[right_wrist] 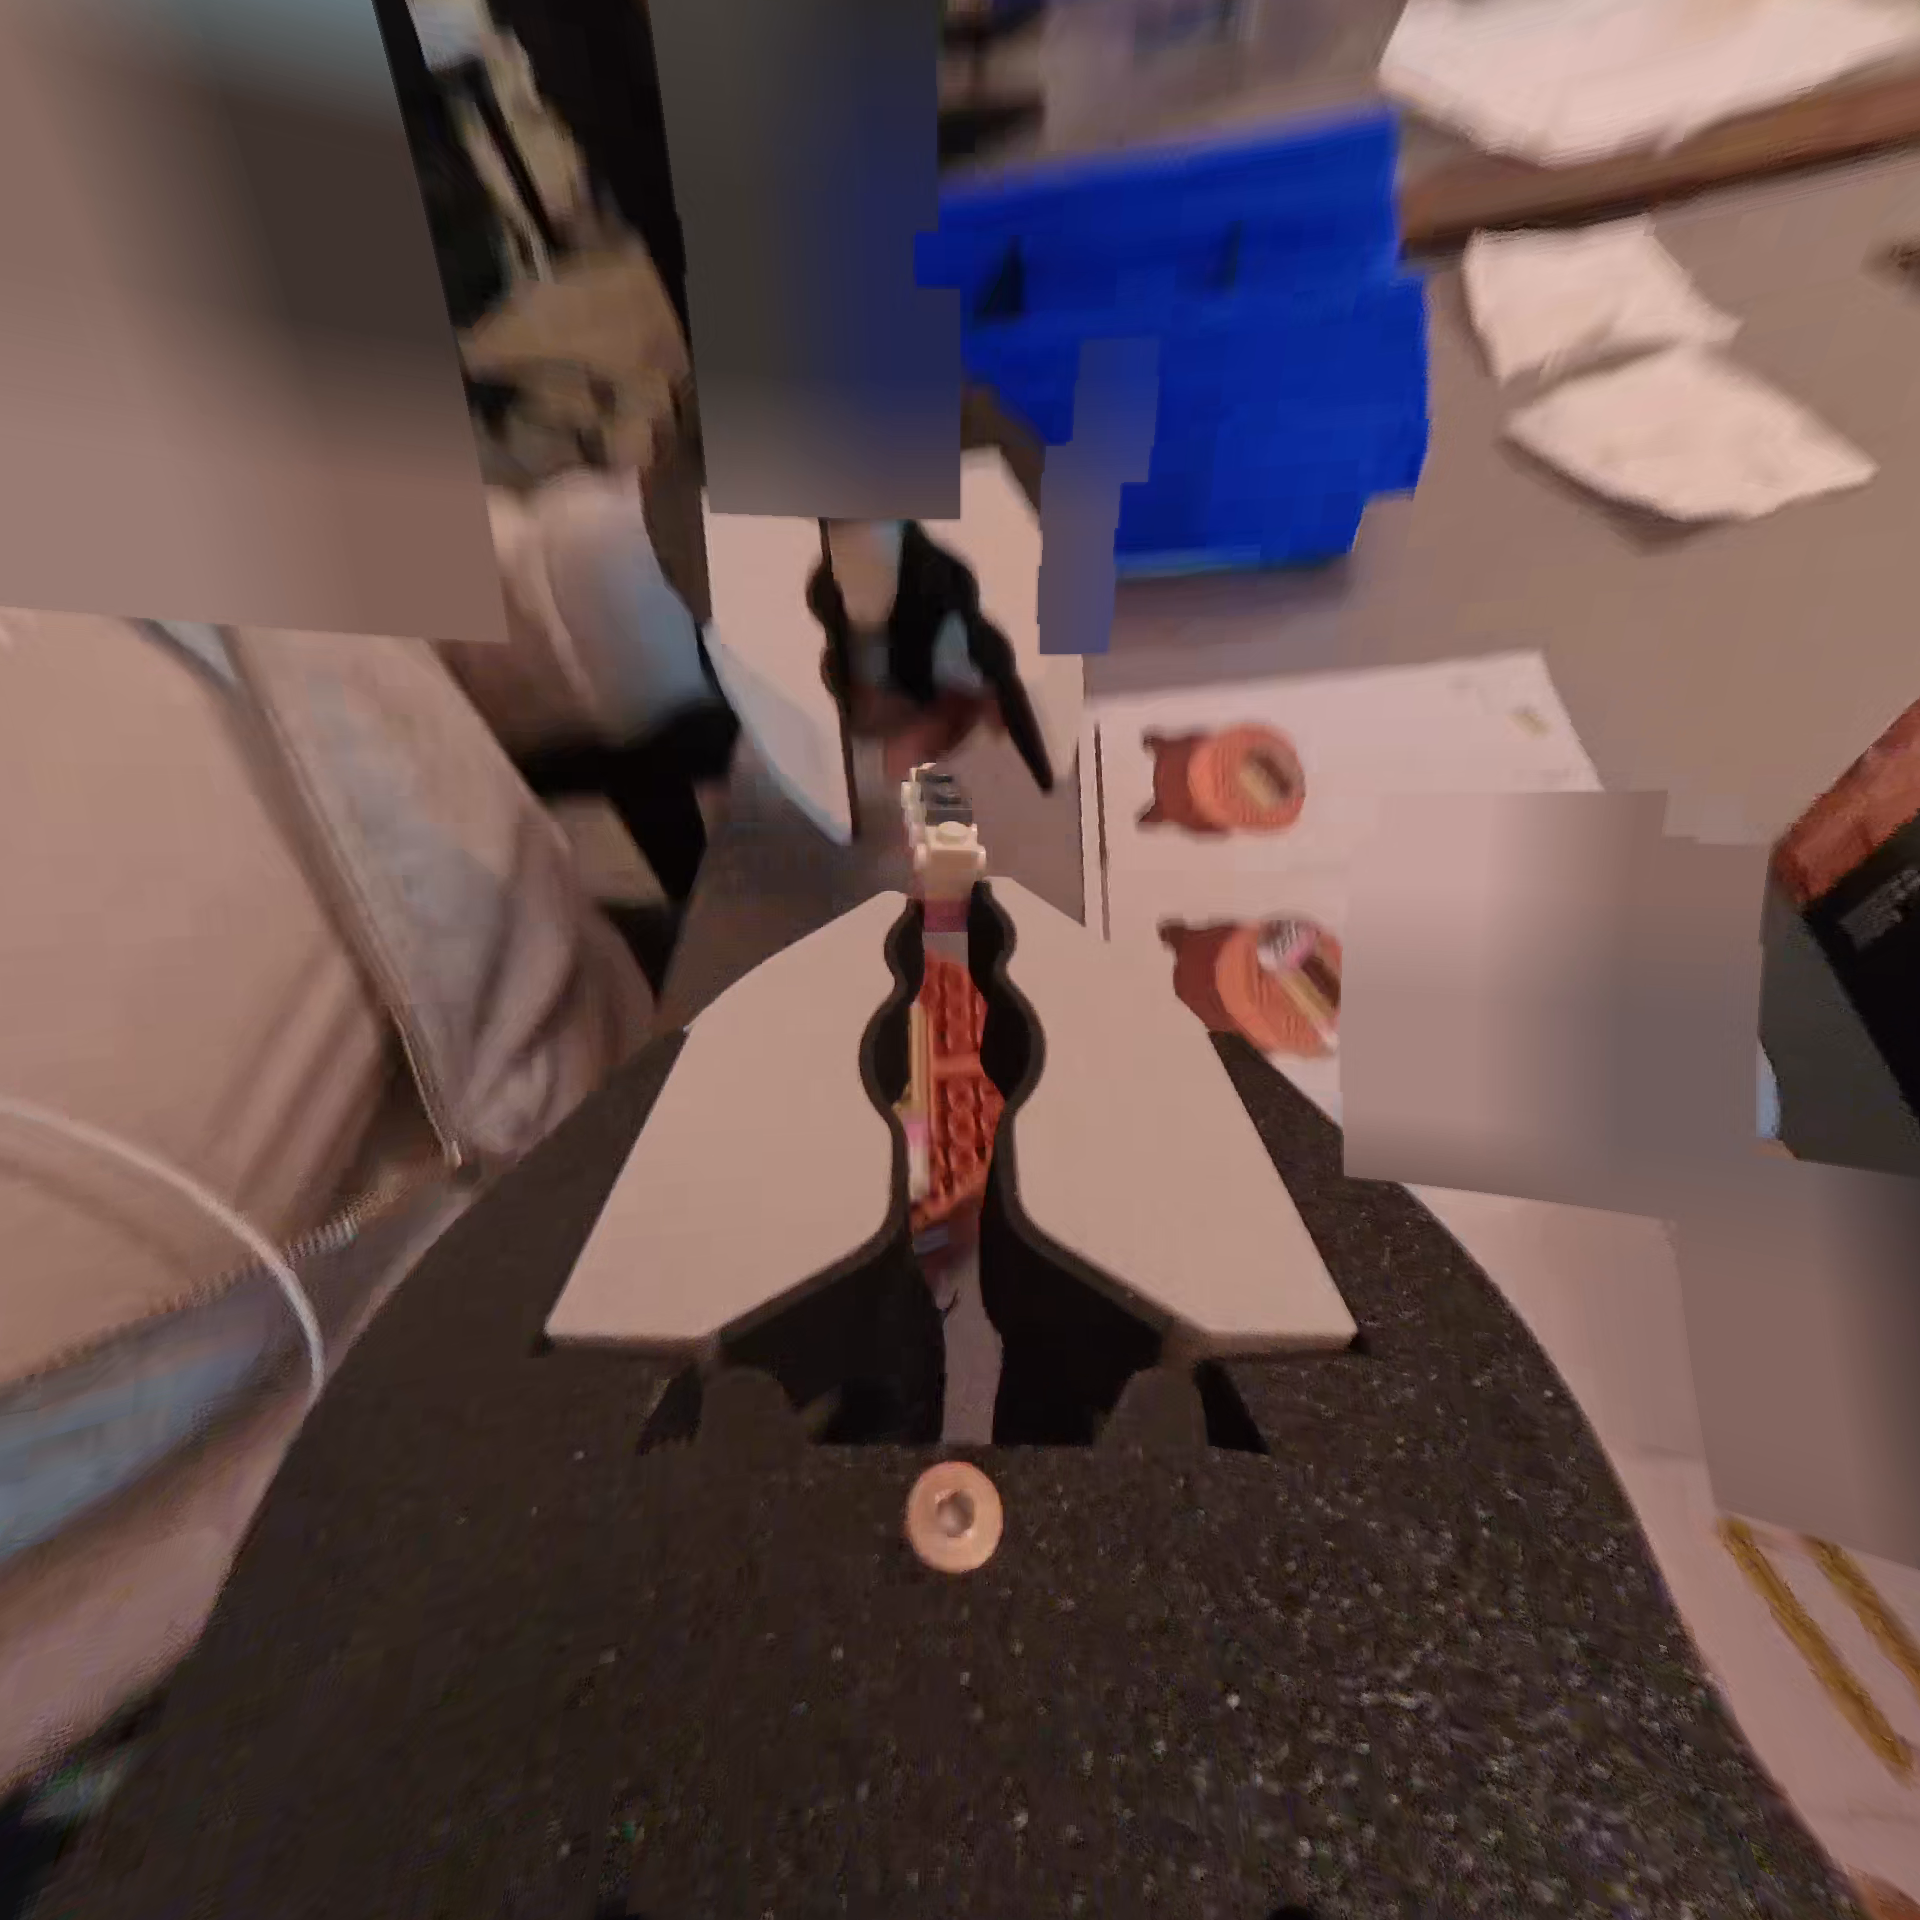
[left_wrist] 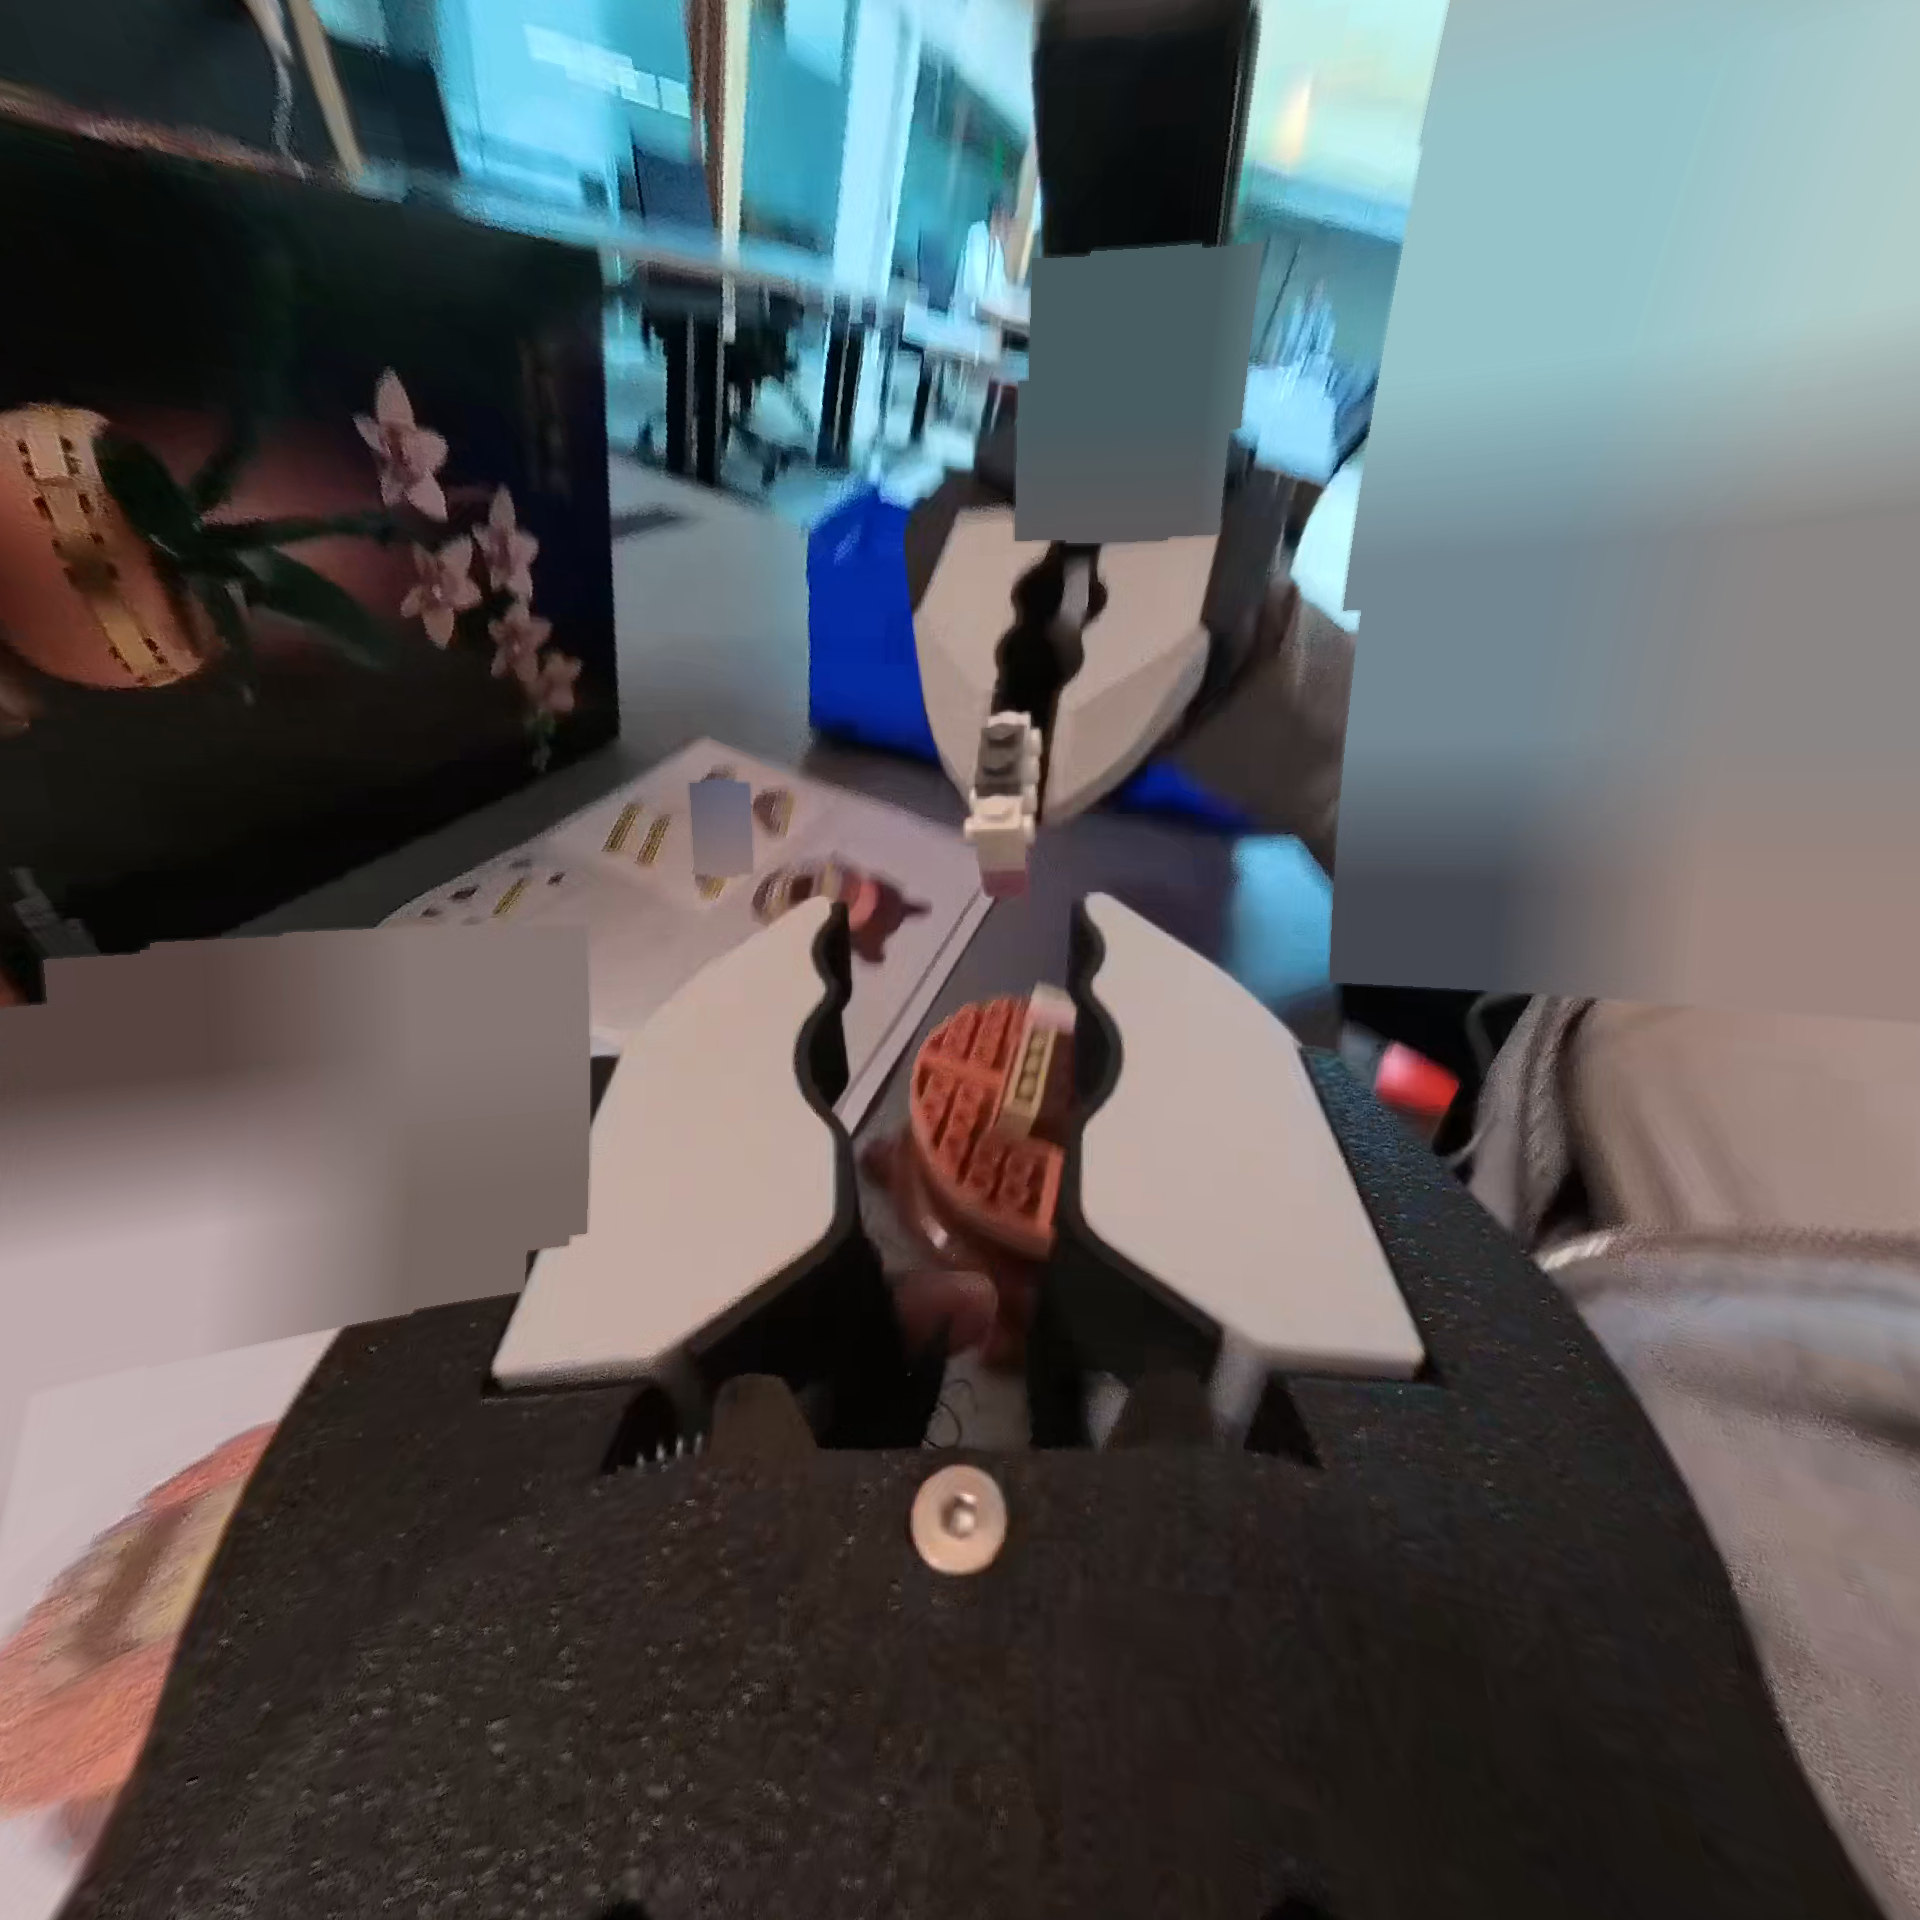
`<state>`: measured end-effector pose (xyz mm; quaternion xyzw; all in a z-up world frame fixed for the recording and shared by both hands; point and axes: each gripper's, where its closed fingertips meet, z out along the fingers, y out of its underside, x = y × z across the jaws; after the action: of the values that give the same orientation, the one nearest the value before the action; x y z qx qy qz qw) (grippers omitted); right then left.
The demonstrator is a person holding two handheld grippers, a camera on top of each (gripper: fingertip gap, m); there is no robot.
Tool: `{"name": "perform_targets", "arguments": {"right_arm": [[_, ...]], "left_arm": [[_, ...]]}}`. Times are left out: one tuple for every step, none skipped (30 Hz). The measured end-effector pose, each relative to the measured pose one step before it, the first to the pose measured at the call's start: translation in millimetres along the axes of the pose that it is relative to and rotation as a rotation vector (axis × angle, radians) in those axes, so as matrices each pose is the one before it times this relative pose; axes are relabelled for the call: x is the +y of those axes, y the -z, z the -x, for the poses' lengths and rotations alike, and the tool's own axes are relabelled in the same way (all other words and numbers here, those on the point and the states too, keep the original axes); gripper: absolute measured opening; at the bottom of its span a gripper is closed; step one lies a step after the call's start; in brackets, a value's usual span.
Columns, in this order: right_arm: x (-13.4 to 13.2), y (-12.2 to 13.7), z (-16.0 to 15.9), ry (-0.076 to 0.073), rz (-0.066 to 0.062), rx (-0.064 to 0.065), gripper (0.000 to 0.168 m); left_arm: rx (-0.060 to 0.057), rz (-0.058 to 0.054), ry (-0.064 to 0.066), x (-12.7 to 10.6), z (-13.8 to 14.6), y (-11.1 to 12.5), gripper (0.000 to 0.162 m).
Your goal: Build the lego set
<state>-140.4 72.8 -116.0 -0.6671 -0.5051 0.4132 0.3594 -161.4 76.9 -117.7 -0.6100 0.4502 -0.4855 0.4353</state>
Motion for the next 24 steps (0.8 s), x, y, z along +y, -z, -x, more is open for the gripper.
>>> {"name": "perform_targets", "arguments": {"right_arm": [[8.07, 0.42, 1.30, 0.0466, 0.0987, -0.0091, 0.008], [5.83, -0.68, 2.12, 0.0436, 0.0844, -0.0113, 0.008], [4.32, -1.72, 2.44, 0.0369, 0.0769, -0.0129, 0.008], [3.70, -2.29, 1.91, 0.0336, 0.0718, -0.0091, 0.008], [3.38, -2.54, 1.10, 0.0342, 0.0659, -0.0041, 0.008], [2.47, -2.41, 1.17, 0.0341, 0.0530, -0.0038, 0.008], [1.19, -2.11, 0.95, 0.0274, 0.0372, -0.0021, 0.008], [0.52, -1.52, 1.14, 0.0181, 0.0271, -0.0031, 0.008], [0.77, -1.18, 2.81, 0.0146, 0.0228, -0.0132, 0.008], [0.38, -0.25, -0.64, 0.0069, 0.0123, 0.0148, 0.008], [-0.83, 0.26, -1.29, 0.0018, -0.0034, 0.0212, 0.008], [-2.70, 1.59, -2.54, -0.0023, -0.0246, 0.0315, 0.009], [-5.54, 2.85, -4.53, -0.0078, -0.0502, 0.0471, 0.017], [-7.40, 3.87, -3.65, -0.0050, -0.0695, 0.0445, 0.033], [-8.24, 4.13, -1.92, 0.0087, -0.0799, 0.0414, 0.042], [-8.93, 4.12, -3.89, 0.0239, -0.0873, 0.0650, 0.050], [-8.36, 3.47, -5.73, 0.0346, -0.0835, 0.0873, 0.054], [-7.17, 2.25, -4.15, 0.0436, -0.0701, 0.0832, 0.054], [-6.43, 1.23, -2.62, 0.0452, -0.0561, 0.0763, 0.053], [-6.37, 0.37, -1.71, 0.0397, -0.0486, 0.0688, 0.050], [-5.41, -0.52, 0.41, 0.0359, -0.0386, 0.0460, 0.049], [-2.79, -1.38, -0.08, 0.0266, -0.0198, 0.0345, 0.049], [0.11, -1.94, -0.18, 0.0174, -0.0014, 0.0182, 0.051], [0.79, -1.91, 1.65, 0.0096, 0.0005, -0.0066, 0.052]], "left_arm": [[-0.0027, 0.0723, -0.0534, 5.60, -0.74, 0.79, 0.039], [0.0085, 0.0634, -0.0445, 4.04, -2.86, -0.77, 0.038], [0.0151, 0.0549, -0.0331, 2.85, -3.88, -2.52, 0.037], [0.0191, 0.0472, -0.0233, 2.46, -4.54, -4.06, 0.036], [0.0205, 0.0372, -0.0152, 1.99, -4.51, -5.02, 0.037], [0.0187, 0.0281, -0.0092, 1.83, -4.04, -5.28, 0.036], [0.0156, 0.0210, -0.0077, 1.99, -3.15, -4.87, 0.034], [0.0106, 0.0100, -0.0053, 1.63, -2.39, -3.94, 0.028], [-0.0009, -0.0013, 0.0000, 0.91, -0.60, -2.70, 0.019], [-0.0115, -0.0078, 0.0077, 0.80, 1.25, -1.14, 0.011], [-0.0074, -0.0177, 0.0193, -0.19, 1.06, 0.28, 0.011], [-0.0062, -0.0316, 0.0322, -2.07, 1.21, 1.90, 0.011], [-0.0004, -0.0499, 0.0470, -4.48, 1.25, 3.30, 0.011], [0.0079, -0.0731, 0.0708, -7.64, 1.13, 4.51, 0.011], [0.0144, -0.0914, 0.0963, -10.25, 1.66, 5.28, 0.011], [0.0271, -0.0943, 0.1075, -10.90, 0.59, 5.41, 0.011], [0.0302, -0.0829, 0.1035, -9.65, -0.26, 4.74, 0.010], [0.0178, -0.0701, 0.0825, -7.66, 0.44, 3.56, 0.011], [0.0080, -0.0518, 0.0590, -4.80, 0.92, 2.42, 0.010], [0.0055, -0.0338, 0.0436, -2.46, 0.86, 1.27, 0.010], [0.0142, -0.0291, 0.0395, -1.79, -0.57, 0.33, 0.010], [0.0266, -0.0184, 0.0418, -0.64, -2.10, -0.39, 0.010], [0.0280, -0.0088, 0.0371, 0.40, -2.54, -0.85, 0.010], [0.0221, -0.0058, 0.0244, 0.67, -2.10, -1.22, 0.010]]}}
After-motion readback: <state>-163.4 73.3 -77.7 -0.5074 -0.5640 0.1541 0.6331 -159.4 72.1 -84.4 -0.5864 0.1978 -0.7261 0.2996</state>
